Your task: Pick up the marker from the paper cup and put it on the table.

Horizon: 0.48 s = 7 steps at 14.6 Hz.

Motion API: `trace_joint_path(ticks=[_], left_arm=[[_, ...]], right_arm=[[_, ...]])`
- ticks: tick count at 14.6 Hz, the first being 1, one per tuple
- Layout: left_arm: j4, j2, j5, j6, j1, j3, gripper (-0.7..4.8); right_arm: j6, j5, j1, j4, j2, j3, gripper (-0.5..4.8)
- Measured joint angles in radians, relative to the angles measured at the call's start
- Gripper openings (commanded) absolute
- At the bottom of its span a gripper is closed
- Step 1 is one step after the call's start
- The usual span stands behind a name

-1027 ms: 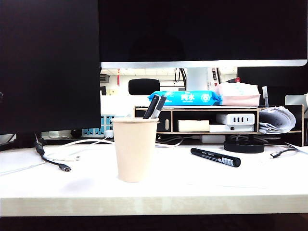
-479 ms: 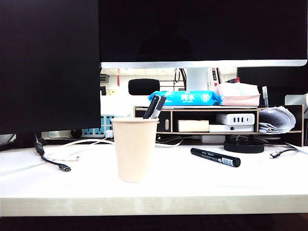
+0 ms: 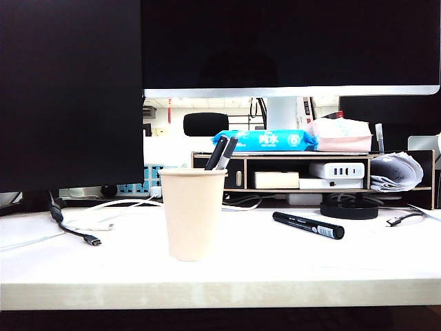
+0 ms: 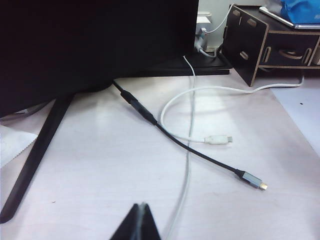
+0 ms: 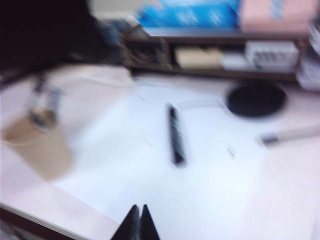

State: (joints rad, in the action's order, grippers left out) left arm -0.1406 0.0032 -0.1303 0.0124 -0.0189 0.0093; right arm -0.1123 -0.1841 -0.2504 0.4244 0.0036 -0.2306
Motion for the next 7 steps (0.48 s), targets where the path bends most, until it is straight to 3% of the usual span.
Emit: trace_joint_path(ticks=[2,7], left_arm=[[0.000,0.000,0.000,0.000,0.000,0.000,-0.04],[0.000,0.000,0.000,0.000,0.000,0.000,-0.04]], right_arm=[[0.000,0.001,0.053,0.024,0.001,0.069,-0.05],[0.000,0.001,0.062,0.081,0.000,0.119,-0.05]])
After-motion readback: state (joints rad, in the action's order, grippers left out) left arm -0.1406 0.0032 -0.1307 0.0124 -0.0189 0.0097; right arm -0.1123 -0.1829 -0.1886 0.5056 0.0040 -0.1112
